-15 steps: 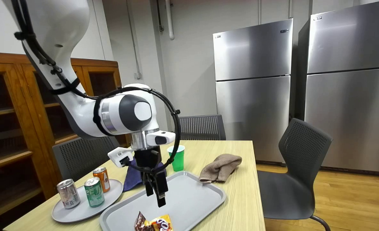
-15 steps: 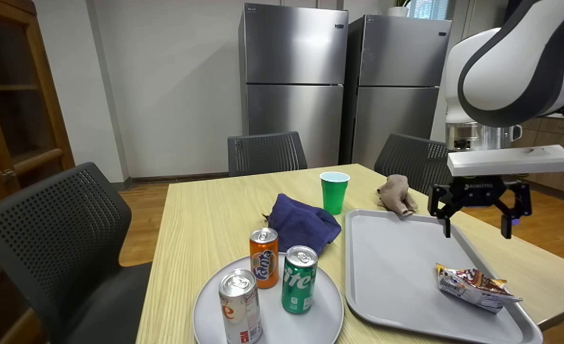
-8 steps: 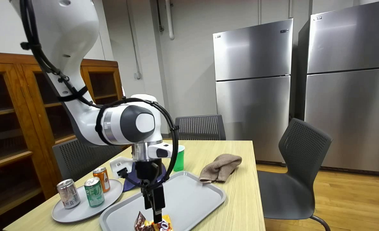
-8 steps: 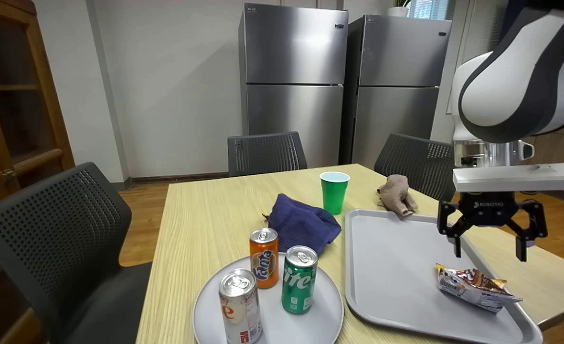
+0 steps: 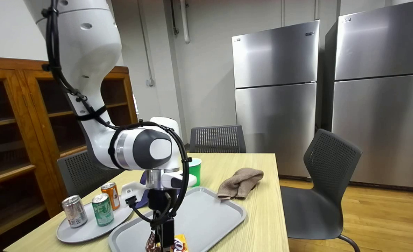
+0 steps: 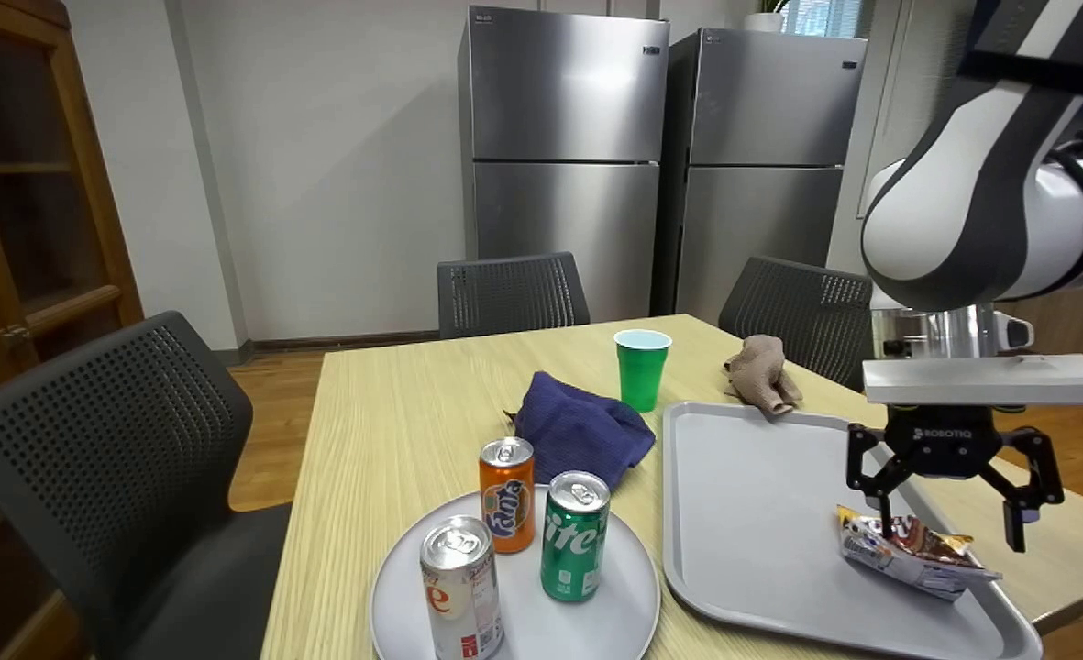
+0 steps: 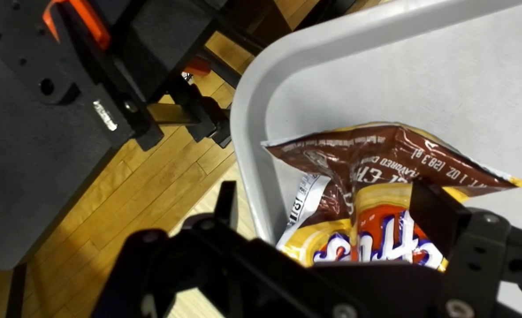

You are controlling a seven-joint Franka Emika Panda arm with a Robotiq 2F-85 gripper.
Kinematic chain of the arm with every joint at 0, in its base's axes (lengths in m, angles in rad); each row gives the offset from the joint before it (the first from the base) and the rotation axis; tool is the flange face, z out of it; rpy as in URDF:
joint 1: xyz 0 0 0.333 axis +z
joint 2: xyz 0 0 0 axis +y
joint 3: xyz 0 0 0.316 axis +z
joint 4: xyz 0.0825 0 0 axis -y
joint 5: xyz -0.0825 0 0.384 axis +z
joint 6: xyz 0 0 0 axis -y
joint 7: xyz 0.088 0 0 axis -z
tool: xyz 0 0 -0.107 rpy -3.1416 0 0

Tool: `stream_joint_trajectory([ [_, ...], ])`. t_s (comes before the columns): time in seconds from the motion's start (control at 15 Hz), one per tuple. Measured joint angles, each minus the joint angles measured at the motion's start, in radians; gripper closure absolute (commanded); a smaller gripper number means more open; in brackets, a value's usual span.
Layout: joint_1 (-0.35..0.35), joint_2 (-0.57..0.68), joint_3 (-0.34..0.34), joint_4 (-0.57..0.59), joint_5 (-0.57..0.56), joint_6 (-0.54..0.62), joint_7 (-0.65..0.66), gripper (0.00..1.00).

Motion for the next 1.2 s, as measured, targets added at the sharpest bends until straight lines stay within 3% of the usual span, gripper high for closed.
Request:
stream_joint_trajectory([
  [0.67,0.0,0.075,-0.006,0.065,0.069,0.0,0.0,0.0],
  [0.73,0.0,0.079,-0.008,0.07,0.071,0.0,0.0,0.24],
  [0.8,0.0,0.082,-0.009,0.074,0.073,0.0,0.0,0.26],
  [1.2,0.0,0.098,-0.012,0.095,0.092,0.0,0.0,0.73],
])
